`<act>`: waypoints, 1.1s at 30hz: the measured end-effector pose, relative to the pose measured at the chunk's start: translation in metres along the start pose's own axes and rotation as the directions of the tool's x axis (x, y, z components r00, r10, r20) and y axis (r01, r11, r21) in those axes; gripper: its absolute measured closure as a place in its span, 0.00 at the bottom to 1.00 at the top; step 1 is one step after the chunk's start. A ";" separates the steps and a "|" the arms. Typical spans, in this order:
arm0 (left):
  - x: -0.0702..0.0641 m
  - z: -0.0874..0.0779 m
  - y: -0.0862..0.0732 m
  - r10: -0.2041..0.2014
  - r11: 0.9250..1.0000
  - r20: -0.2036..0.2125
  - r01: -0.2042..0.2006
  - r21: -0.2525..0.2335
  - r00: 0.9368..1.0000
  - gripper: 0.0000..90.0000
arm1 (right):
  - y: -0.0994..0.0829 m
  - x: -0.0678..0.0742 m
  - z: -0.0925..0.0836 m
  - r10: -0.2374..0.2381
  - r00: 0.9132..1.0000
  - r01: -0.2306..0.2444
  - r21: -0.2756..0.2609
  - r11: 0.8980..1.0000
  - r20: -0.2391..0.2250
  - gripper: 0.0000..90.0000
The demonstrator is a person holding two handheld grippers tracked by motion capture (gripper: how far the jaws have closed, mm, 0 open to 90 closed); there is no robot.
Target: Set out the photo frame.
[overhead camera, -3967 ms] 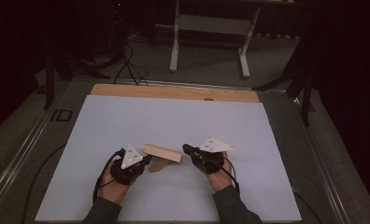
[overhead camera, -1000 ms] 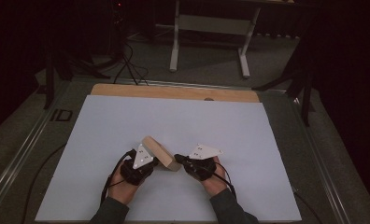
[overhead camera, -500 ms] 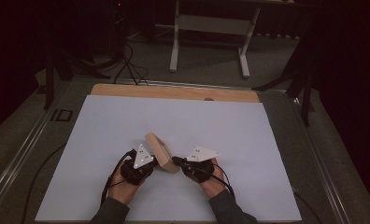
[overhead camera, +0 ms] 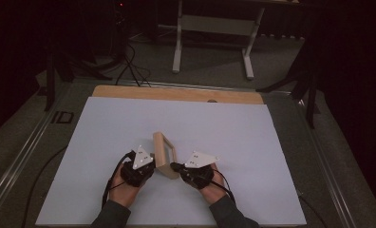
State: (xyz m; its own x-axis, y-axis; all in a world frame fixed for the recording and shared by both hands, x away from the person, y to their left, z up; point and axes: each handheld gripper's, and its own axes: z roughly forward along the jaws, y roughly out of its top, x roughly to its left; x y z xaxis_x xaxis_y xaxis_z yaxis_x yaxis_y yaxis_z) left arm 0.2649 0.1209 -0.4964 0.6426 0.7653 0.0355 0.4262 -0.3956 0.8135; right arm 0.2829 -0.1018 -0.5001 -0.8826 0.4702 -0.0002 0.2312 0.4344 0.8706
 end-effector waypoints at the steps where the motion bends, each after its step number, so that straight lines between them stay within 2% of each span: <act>1: 0.001 0.000 0.000 -0.009 1.000 -0.001 0.009 0.000 1.000 1.00 | 0.000 0.002 0.001 -0.004 1.000 0.004 -0.004 1.000 -0.003 1.00; 10: 0.004 0.000 -0.002 -0.031 0.999 -0.006 0.031 -0.011 1.000 0.99 | 0.002 0.005 0.004 -0.010 1.000 0.010 0.000 1.000 -0.021 0.98; 16: 0.009 -0.007 -0.002 -0.065 0.997 -0.042 0.064 -0.039 0.997 0.88 | 0.002 0.003 0.002 -0.015 1.000 0.014 -0.003 1.000 -0.017 0.93; 19: 0.017 -0.013 -0.002 -0.112 0.992 -0.058 0.108 -0.061 0.992 0.82 | 0.003 -0.001 -0.002 -0.003 1.000 0.003 -0.014 1.000 -0.006 0.89; 22: 0.020 -0.017 -0.001 -0.131 0.989 -0.057 0.127 -0.073 0.990 0.78 | 0.003 -0.004 -0.005 0.006 1.000 -0.006 -0.024 1.000 0.003 0.87; 25: 0.025 -0.025 0.001 -0.163 0.982 -0.049 0.157 -0.100 0.985 0.69 | 0.003 -0.008 -0.008 0.019 1.000 -0.019 -0.031 0.999 0.014 0.83; 26: 0.025 -0.025 0.001 -0.163 0.982 -0.049 0.157 -0.100 0.985 0.67 | 0.003 -0.008 -0.008 0.019 1.000 -0.019 -0.031 0.999 0.014 0.83; 27: 0.026 -0.028 0.003 -0.173 0.979 -0.055 0.166 -0.114 0.983 0.65 | 0.003 -0.010 -0.009 0.024 0.999 -0.024 -0.032 0.999 0.020 0.81; 32: 0.027 -0.032 0.006 -0.183 0.978 -0.063 0.175 -0.115 0.981 0.55 | 0.003 -0.013 -0.010 0.033 0.999 -0.032 -0.030 0.999 0.032 0.78; 33: 0.028 -0.034 0.008 -0.196 0.975 -0.061 0.188 -0.120 0.979 0.54 | 0.002 -0.015 -0.011 0.037 0.999 -0.036 -0.028 0.999 0.036 0.76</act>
State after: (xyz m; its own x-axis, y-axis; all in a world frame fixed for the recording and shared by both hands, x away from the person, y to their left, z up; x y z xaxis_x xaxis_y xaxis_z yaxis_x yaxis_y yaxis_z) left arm 0.2643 0.1566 -0.4691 0.5062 0.8578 -0.0895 0.4596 -0.1806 0.8696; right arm 0.2918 -0.1161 -0.4925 -0.8579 0.5136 0.0141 0.2512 0.3953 0.8836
